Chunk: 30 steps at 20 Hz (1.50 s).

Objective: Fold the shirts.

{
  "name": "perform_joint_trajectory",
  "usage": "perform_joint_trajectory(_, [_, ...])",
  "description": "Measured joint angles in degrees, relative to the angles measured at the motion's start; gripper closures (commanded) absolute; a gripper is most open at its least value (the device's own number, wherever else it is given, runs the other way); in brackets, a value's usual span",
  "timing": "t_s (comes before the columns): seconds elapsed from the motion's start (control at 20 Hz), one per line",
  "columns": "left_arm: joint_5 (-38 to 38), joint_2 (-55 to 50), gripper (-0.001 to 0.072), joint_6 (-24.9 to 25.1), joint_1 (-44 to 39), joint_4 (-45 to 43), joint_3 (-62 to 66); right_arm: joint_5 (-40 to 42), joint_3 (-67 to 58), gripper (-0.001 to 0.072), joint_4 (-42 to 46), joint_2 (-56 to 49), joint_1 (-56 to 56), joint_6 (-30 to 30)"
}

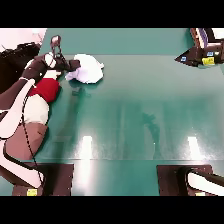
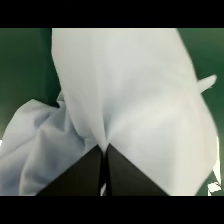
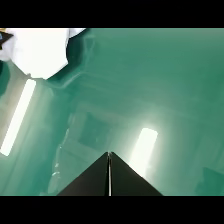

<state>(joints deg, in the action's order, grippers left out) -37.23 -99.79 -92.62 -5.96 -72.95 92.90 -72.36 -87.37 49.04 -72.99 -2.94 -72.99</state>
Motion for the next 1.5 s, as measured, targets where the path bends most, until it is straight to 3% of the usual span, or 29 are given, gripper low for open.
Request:
perform_joint_trajectory(0.45, [-13.1,20.6,0.0687,4.2,-2.7,0.3,19.5,10.1,-0.1,0.0696,0.2,11.8,0.0,0.0])
perform_joint_trajectory(0.8, [-25.9,26.6,0.0683,5.4,-21.8,-2.9,16.1,15.5,-0.1,0.0696,0.5,17.9,0.0,0.0])
perform_joint_trajectory(0.85, [-26.5,26.1,0.0569,5.4,-25.0,-2.9,14.1,15.5,-0.1,0.0696,0.5,18.1,0.0,0.0])
perform_joint_trajectory(0.9, [-26.7,25.3,0.0197,5.5,-28.5,-2.4,11.8,15.1,-0.1,0.0696,0.5,18.3,0.0,0.0])
perform_joint_trajectory(0.95, [-26.5,24.6,0.0049,5.5,-31.5,-1.6,9.7,14.5,-0.1,0.0695,0.5,18.4,0.0,0.0])
perform_joint_trajectory(1.2, [-24.2,21.7,0.0051,5.7,-37.8,-5.7,4.4,12.5,-0.1,0.0696,0.6,18.7,0.0,0.0])
perform_joint_trajectory(1.3, [-24.4,21.3,0.0066,4.2,-34.6,-10.9,3.9,11.8,-0.1,0.0696,0.5,18.6,0.0,0.0])
perform_joint_trajectory(1.35, [-25.4,21.1,0.0174,3.1,-32.1,-12.6,3.4,11.5,-0.1,0.0696,0.5,18.6,0.0,0.0])
perform_joint_trajectory(1.4, [-26.3,21.0,0.0204,2.0,-28.9,-13.9,2.5,11.1,-0.1,0.0696,0.5,18.6,0.0,0.0])
perform_joint_trajectory(1.5, [-27.9,20.8,0.0205,-0.1,-22.1,-15.5,-0.8,10.8,-0.1,0.0695,0.5,18.5,0.0,0.0])
